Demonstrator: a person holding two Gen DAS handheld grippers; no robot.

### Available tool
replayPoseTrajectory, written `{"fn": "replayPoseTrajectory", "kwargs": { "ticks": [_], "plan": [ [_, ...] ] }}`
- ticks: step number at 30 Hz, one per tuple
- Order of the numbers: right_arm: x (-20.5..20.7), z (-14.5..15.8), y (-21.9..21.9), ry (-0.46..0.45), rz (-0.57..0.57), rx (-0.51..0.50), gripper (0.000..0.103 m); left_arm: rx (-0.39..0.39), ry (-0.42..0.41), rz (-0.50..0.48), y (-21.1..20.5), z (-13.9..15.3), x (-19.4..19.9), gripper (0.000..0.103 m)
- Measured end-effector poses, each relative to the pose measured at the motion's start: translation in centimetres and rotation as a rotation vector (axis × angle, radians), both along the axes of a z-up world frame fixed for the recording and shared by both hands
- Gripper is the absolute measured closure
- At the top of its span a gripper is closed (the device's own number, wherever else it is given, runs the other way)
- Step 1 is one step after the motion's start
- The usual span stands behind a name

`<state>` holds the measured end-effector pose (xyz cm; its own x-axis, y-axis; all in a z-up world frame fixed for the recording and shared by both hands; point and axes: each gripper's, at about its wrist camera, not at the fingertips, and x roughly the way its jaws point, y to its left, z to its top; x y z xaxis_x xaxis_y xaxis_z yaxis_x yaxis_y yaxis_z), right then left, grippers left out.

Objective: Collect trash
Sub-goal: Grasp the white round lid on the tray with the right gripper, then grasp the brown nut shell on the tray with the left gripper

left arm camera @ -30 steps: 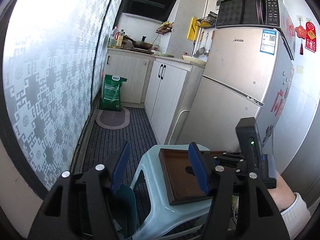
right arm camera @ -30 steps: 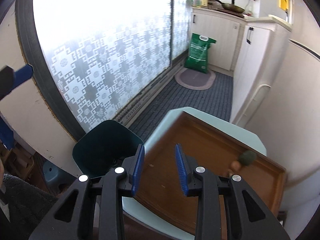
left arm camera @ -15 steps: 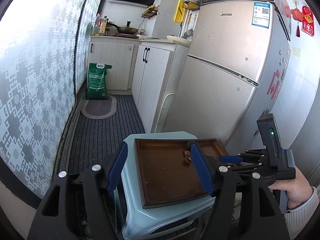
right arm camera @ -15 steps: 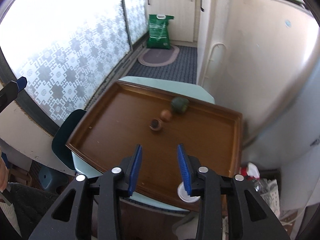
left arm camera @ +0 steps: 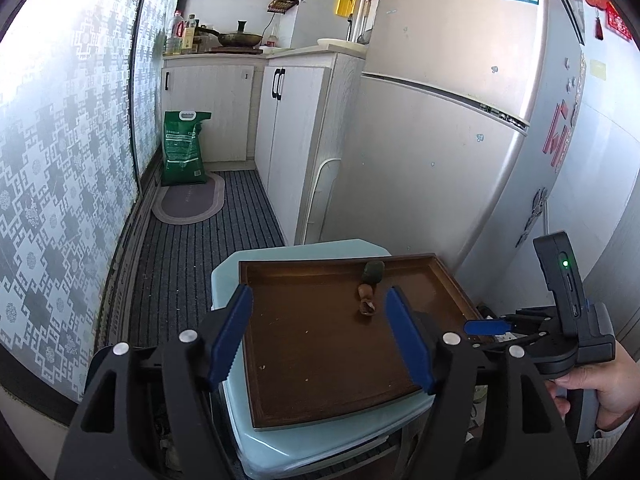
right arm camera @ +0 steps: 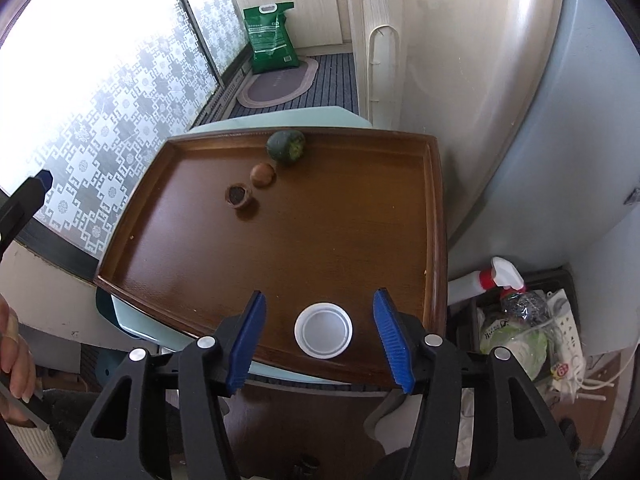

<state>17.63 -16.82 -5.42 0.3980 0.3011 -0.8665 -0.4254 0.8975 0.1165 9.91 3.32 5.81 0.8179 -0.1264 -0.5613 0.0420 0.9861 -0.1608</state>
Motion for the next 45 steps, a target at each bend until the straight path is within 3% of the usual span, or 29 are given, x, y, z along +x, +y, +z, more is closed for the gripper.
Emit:
{"fn": "replayPoseTrajectory", "kwargs": {
  "ticks": [10, 22, 33, 45],
  "plan": [
    [-0.6, -0.9, 0.2, -0.014, -0.017, -0.016, 0.047, 0.057, 0.052, -0.014, -2.1, -2.2, 2.6, 0.029],
    [-0.6, -0.9, -0.8, -0.038, -0.005, 0.0, 0.073, 0.094, 0.137, -0.056, -4.4, -5.3, 5.3, 0.025],
    [-0.4, 0.2, -2.1, -0.042, 0.019, 0.12, 0.073, 0.145, 0.188, -0.073, -6.3, -6.8, 7.0, 0.026],
    [0.1, 1.2, -3.7, -0.05, 0.008, 0.183, 0.073, 0.211, 0.254, -0.077, -6.9, -8.2, 8.7, 0.041]
  ]
}}
